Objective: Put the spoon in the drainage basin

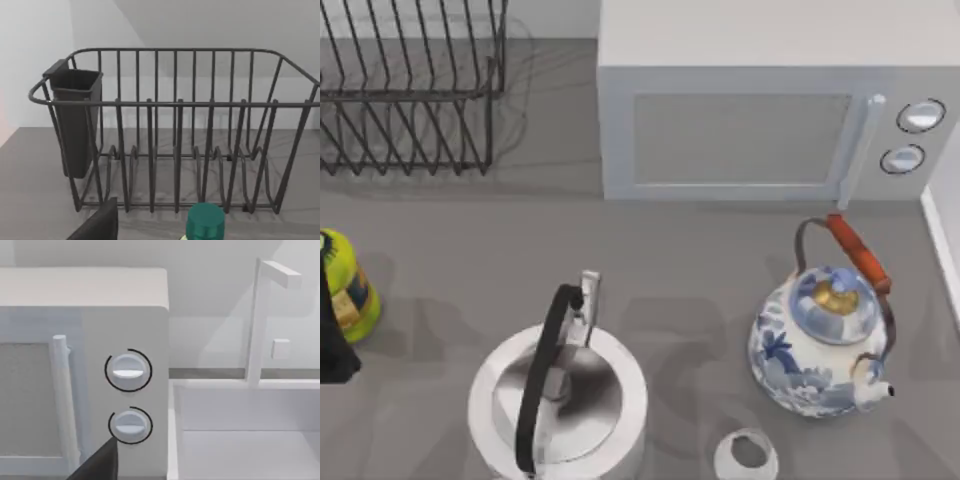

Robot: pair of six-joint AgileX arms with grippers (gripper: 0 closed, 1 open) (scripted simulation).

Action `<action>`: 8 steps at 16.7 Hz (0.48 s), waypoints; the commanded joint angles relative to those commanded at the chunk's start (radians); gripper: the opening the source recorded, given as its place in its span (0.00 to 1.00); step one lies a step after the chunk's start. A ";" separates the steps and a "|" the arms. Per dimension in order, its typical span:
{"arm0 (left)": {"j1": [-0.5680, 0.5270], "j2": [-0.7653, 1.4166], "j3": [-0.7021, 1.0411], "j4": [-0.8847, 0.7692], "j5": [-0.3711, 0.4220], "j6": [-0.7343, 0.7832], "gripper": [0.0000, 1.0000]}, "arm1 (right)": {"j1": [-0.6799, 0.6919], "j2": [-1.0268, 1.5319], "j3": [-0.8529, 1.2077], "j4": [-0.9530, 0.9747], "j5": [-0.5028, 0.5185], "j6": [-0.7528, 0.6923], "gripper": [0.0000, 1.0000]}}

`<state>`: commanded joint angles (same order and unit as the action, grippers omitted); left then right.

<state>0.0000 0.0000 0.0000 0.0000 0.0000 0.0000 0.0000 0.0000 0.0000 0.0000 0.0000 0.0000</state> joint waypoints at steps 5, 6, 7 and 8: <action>0.000 0.000 0.000 0.000 0.000 0.000 1.00 | -0.035 0.067 0.063 -0.061 -0.003 -0.013 1.00; 0.000 0.000 0.000 0.000 0.000 0.000 1.00 | -0.056 0.109 0.101 -0.098 -0.005 -0.020 1.00; 0.000 0.000 0.000 0.000 0.000 0.000 1.00 | -0.080 0.164 0.145 -0.143 -0.008 -0.029 1.00; 0.000 0.000 0.000 0.000 0.000 0.000 1.00 | -0.107 0.228 0.193 -0.195 -0.011 -0.038 1.00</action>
<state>0.0000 0.0000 0.0000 0.0000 0.0000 0.0000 -0.1067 0.2285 0.1930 -0.1952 -0.0107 -0.0381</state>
